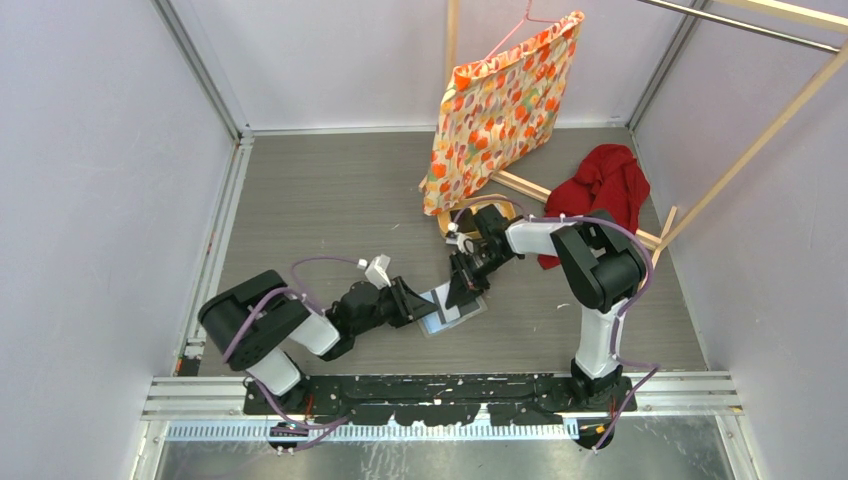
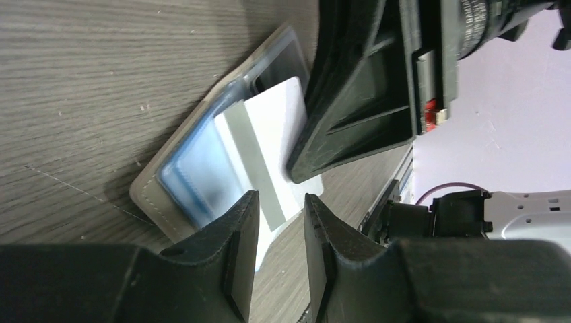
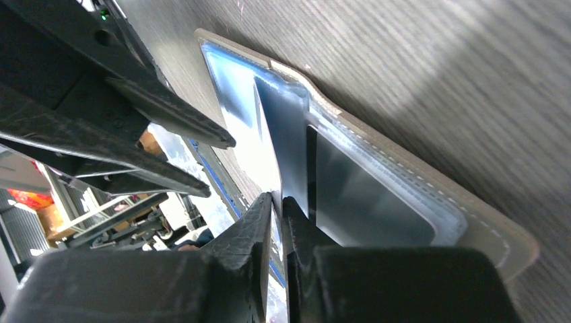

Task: Put the credit cards into the card holder
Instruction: Insert the credit card into the card holder.

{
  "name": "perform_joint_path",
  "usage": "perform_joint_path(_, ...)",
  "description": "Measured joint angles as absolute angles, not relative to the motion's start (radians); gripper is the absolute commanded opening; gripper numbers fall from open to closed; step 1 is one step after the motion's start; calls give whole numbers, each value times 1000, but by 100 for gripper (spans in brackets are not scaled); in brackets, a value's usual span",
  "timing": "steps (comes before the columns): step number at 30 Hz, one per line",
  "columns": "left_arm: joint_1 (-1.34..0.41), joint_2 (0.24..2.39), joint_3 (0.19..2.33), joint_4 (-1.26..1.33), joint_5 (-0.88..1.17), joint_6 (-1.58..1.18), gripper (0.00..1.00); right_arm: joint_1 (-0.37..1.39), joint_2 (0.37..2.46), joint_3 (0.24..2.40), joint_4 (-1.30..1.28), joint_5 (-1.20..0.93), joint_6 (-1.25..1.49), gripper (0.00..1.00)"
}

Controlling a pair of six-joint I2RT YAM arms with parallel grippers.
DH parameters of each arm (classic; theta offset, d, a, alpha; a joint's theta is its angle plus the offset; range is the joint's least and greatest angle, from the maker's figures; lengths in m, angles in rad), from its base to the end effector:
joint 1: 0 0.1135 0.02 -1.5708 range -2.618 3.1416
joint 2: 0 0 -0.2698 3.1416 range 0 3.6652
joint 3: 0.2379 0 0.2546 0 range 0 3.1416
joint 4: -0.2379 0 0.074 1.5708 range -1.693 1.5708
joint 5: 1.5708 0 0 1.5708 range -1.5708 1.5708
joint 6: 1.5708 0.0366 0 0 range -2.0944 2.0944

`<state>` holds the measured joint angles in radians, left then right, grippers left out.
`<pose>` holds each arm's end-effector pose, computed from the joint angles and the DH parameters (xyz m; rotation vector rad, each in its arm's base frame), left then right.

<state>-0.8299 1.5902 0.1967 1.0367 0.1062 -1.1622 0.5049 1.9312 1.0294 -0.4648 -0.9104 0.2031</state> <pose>0.1533 -0.1733 0.1117 -0.2846 2.1900 -1.3502 0.2794 0.1875 0.1146 0.5388 -2.6443 -1.3332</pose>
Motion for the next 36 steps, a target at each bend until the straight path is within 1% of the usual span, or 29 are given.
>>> perform_joint_path(4, -829, 1447, 196, 911, 103, -1119, 34, 525, 1938, 1061, -510, -894, 172, 21)
perform_joint_path(11, -829, 1134, 212, 585, 55, -1014, 39, 572, 1942, 1155, -625, -808, 80, 33)
perform_joint_path(14, -829, 1049, 213, 496, 31, -986, 40, 585, 1942, 1180, -656, -765, 52, 36)
perform_joint_path(17, -829, 1011, 214, 426, 10, -968, 40, 598, 1942, 1192, -683, -716, 30, 38)
perform_joint_path(28, -828, 978, 214, 319, -15, -966, 40, 668, 1917, 1220, -738, -585, -33, 45)
perform_joint_path(30, -828, 978, 214, 308, -19, -979, 42, 682, 1910, 1221, -741, -569, -41, 46)
perform_joint_path(36, -828, 982, 189, 315, -27, -1055, 52, 739, 1902, 1229, -749, -547, -63, 52)
